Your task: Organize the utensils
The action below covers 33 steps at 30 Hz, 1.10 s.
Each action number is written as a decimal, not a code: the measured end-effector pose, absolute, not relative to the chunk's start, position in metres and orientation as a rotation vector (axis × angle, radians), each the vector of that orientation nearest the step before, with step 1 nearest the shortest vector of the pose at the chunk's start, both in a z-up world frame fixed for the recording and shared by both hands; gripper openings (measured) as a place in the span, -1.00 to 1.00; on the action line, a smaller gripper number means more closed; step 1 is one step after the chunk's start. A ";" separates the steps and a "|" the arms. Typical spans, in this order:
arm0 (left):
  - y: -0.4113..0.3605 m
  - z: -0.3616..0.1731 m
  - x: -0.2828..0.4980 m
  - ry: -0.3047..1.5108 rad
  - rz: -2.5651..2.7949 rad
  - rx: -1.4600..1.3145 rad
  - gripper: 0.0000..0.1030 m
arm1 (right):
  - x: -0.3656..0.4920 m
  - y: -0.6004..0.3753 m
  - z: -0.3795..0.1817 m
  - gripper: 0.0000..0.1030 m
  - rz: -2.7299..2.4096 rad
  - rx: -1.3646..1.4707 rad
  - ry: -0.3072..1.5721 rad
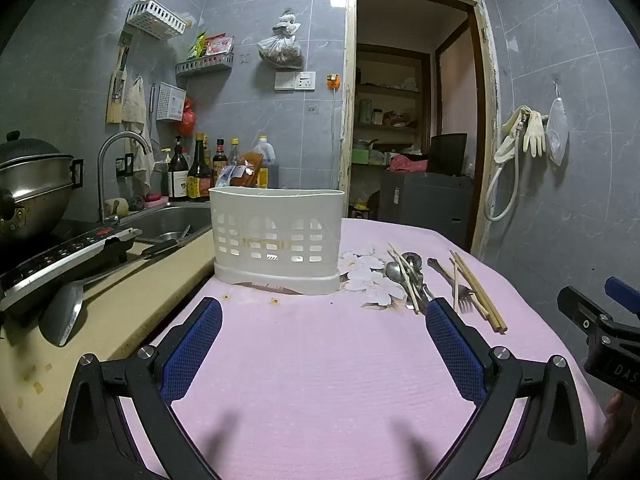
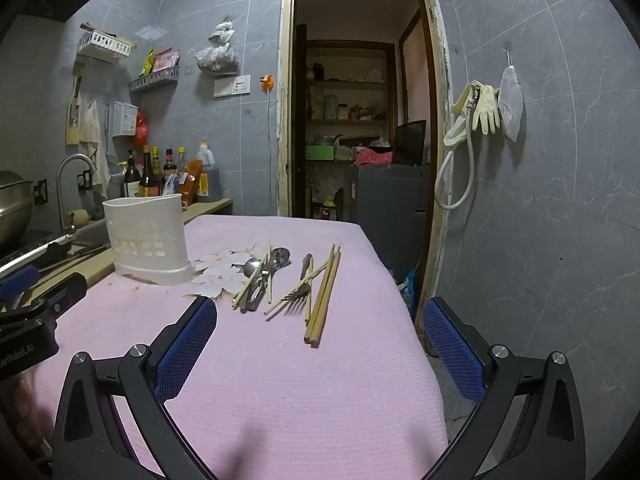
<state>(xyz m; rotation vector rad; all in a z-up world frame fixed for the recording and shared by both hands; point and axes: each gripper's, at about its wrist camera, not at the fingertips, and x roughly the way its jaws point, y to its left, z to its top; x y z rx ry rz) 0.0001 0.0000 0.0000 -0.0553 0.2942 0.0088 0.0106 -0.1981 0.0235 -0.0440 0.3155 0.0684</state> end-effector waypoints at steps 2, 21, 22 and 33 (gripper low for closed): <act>0.000 0.000 0.000 0.293 0.007 -0.056 0.94 | 0.011 -0.198 0.023 1.00 0.069 -0.044 0.312; 0.000 0.000 0.000 0.292 0.005 -0.058 0.94 | 0.010 -0.196 0.025 1.00 0.068 -0.046 0.312; 0.000 0.000 0.000 0.293 0.006 -0.058 0.94 | 0.010 -0.196 0.025 1.00 0.068 -0.046 0.312; 0.000 0.001 -0.001 0.293 0.006 -0.058 0.94 | 0.010 -0.196 0.025 1.00 0.069 -0.047 0.313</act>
